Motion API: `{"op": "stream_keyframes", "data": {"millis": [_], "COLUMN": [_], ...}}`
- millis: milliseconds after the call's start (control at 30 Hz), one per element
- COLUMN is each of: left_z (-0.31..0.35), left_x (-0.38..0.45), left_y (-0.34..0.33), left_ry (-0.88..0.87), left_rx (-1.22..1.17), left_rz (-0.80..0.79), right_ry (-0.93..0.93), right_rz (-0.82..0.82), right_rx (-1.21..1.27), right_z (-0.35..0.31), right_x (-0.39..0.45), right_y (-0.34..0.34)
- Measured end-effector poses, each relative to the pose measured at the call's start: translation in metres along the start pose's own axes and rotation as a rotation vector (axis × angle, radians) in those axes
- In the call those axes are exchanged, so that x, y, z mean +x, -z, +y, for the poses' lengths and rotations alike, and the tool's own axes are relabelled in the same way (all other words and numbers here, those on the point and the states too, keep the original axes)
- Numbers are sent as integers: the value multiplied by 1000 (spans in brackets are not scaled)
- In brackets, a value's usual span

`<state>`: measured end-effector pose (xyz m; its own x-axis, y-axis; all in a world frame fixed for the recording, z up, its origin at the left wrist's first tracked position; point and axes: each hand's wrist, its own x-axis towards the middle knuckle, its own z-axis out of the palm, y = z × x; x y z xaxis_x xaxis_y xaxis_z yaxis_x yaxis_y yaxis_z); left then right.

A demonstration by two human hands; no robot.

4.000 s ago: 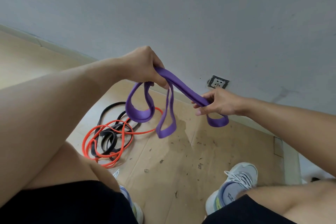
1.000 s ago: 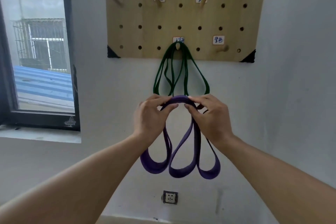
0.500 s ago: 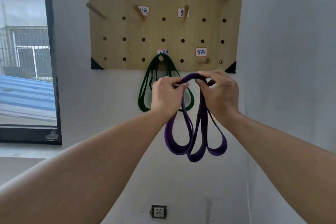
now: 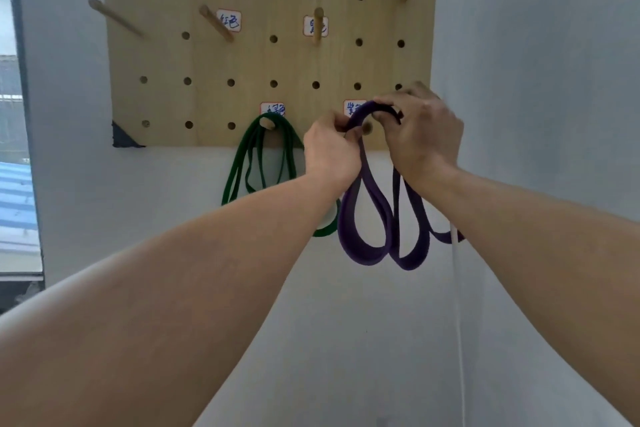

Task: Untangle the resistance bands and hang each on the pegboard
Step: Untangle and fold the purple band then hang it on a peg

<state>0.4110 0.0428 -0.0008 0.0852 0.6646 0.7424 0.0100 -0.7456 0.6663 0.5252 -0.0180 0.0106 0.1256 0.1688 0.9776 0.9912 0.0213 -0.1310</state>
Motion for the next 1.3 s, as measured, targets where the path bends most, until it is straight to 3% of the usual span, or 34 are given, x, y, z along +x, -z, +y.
{"op": "stream_keyframes", "data": {"millis": [233, 333, 567, 833, 967, 1133, 1300], "left_z": [-18, -30, -45, -67, -79, -84, -95], "left_x": [21, 25, 32, 31, 29, 27, 33], "left_y": [-14, -15, -40, -43, -36, -38, -31], "left_ry": [-26, -21, 13, 27, 138, 349, 173], "left_rx": [-3, 31, 12, -109, -128, -325, -8], "left_rz": [136, 119, 86, 49, -69, -173, -76], "right_ry": [4, 1, -221, -196, -86, -19, 19], "right_rz": [-77, -147, -249, -248, -256, -285, -225], "right_rx": [23, 17, 143, 207, 112, 4, -48], "right_z": [1, 5, 22, 27, 26, 23, 24], "right_x": [20, 20, 39, 31, 26, 19, 16], "right_y": [-20, -27, -39, -54, -56, -68, -72]}}
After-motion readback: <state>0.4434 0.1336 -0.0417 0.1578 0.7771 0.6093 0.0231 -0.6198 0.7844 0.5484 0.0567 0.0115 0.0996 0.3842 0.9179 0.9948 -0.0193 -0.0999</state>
